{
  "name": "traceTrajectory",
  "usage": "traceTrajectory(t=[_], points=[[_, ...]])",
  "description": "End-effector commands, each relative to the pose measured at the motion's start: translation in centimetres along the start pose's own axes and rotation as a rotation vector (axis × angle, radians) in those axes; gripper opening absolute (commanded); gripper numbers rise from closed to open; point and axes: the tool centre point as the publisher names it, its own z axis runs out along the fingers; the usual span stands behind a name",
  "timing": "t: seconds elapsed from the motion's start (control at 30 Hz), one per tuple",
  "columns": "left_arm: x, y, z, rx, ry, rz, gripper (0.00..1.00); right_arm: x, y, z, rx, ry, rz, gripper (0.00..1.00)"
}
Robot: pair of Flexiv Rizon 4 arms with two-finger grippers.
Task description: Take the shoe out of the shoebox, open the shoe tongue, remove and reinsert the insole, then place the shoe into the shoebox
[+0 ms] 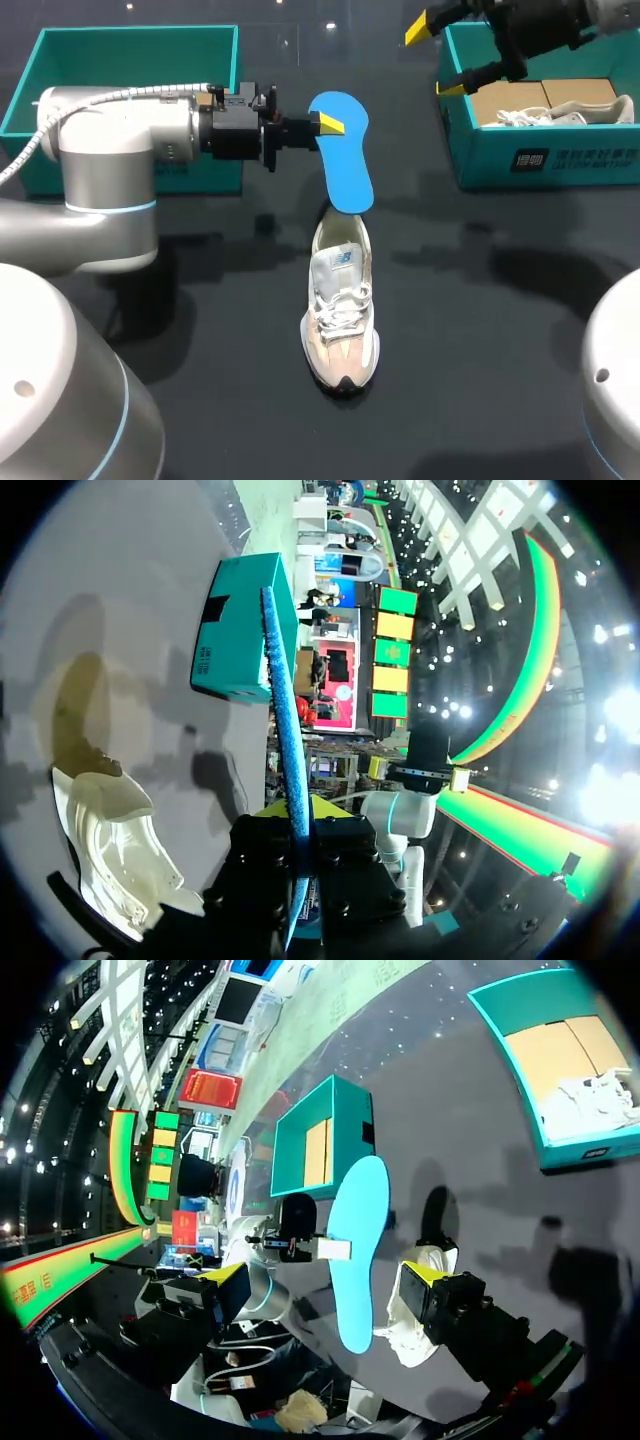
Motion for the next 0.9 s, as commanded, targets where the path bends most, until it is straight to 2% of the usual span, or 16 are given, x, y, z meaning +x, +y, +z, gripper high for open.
traceTrajectory(t=[0.03,0.57,0.9], points=[[0.0,0.0,0.1,0.000,-0.002,0.000,0.00,2.2,-0.3,0.3,-0.004,-0.385,-0.008,1.00],[0.0,0.0,0.1,0.000,-0.002,0.000,0.00,6.9,-1.6,2.9,-0.008,-0.682,-0.074,1.00],[0.0,0.0,0.1,0.000,-0.002,0.000,0.00,8.4,-2.3,4.5,-0.007,-0.836,-0.083,1.00]])
